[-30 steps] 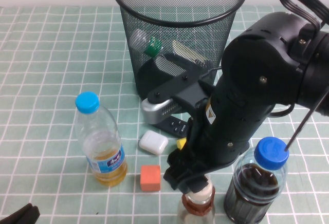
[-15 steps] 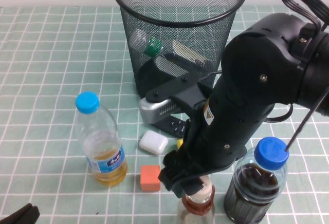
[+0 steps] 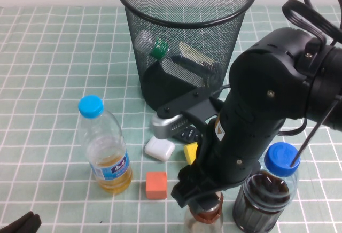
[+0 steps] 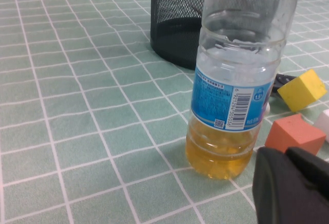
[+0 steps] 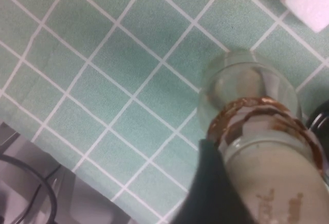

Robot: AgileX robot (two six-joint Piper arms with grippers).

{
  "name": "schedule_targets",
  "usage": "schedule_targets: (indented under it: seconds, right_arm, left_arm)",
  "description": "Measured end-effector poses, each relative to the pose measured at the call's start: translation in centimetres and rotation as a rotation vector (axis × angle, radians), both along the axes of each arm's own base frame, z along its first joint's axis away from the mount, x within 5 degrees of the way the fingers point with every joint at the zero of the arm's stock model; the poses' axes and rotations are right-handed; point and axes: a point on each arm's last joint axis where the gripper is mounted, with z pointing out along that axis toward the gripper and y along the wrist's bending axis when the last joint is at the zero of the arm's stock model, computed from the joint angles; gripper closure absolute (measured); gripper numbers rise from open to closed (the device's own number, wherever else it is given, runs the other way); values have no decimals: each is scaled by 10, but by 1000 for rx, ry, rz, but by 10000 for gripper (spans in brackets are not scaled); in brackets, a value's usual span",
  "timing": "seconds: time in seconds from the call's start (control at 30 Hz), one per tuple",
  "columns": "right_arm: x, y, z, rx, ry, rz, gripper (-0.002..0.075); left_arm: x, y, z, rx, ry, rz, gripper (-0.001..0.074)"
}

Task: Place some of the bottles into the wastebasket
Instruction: Pick up a bottle from the table with right arm

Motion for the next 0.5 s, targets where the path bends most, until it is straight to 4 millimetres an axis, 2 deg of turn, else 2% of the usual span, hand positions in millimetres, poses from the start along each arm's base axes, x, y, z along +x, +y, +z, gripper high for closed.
schedule_targets:
  seconds: [0.13, 0.23, 0.5]
  right_arm:
    - [4, -3, 0, -28, -40, -1, 608]
    - [5, -3, 6, -20, -63, -2, 736]
    - [17, -1, 82, 136, -298, -52, 729]
  left_arm:
    - [0, 0, 0, 0, 0, 0, 739]
    - [0, 0, 0, 0, 0, 0, 739]
    - [0, 0, 0, 0, 0, 0, 739]
